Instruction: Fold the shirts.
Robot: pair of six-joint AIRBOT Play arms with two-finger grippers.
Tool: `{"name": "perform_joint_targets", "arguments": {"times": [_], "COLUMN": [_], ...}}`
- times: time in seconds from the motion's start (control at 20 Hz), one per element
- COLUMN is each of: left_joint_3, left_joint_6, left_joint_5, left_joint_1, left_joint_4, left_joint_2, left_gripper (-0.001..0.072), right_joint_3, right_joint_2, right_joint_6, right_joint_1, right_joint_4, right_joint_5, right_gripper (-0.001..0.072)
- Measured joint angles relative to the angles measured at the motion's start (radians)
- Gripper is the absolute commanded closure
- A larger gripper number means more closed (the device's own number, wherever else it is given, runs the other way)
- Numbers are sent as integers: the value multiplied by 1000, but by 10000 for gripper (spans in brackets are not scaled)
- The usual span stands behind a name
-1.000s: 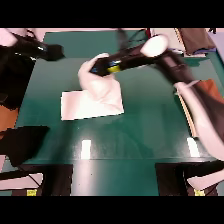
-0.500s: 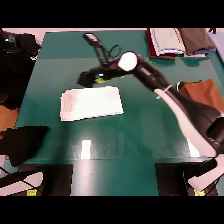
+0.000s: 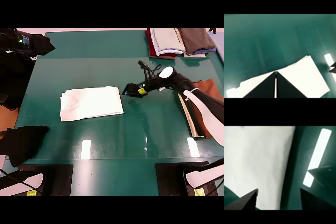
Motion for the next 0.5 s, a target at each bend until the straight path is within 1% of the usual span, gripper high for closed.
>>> {"name": "perform_joint_targets", "arguments": {"times": [0.15, 0.25, 0.35, 0.4, 0.45, 0.5], "left_joint_3": [0, 0, 0, 0, 0, 0], "left_joint_6": [2, 2, 2, 2, 2, 2], "left_joint_5": [7, 8, 8, 8, 7, 6], "left_joint_1": [-5, -6, -8, -8, -8, -8], "left_joint_4": [-4, -4, -7, -7, -9, -14], "left_joint_2": [0, 0, 0, 0, 0, 0], "left_gripper": [682, 682, 683, 683, 683, 683], "right_joint_3": [21, 71, 138, 172, 209, 241], "right_joint_2": [-97, -169, -246, -277, -304, -320], "right_joint_6": [-43, -62, -74, -79, -88, -98], "right_joint_1": [24, 66, 116, 138, 159, 175], "right_joint_4": [124, 208, 266, 280, 289, 302], "right_joint_5": [6, 10, 16, 16, 16, 13], "right_gripper": [106, 124, 397, 591, 697, 697]}}
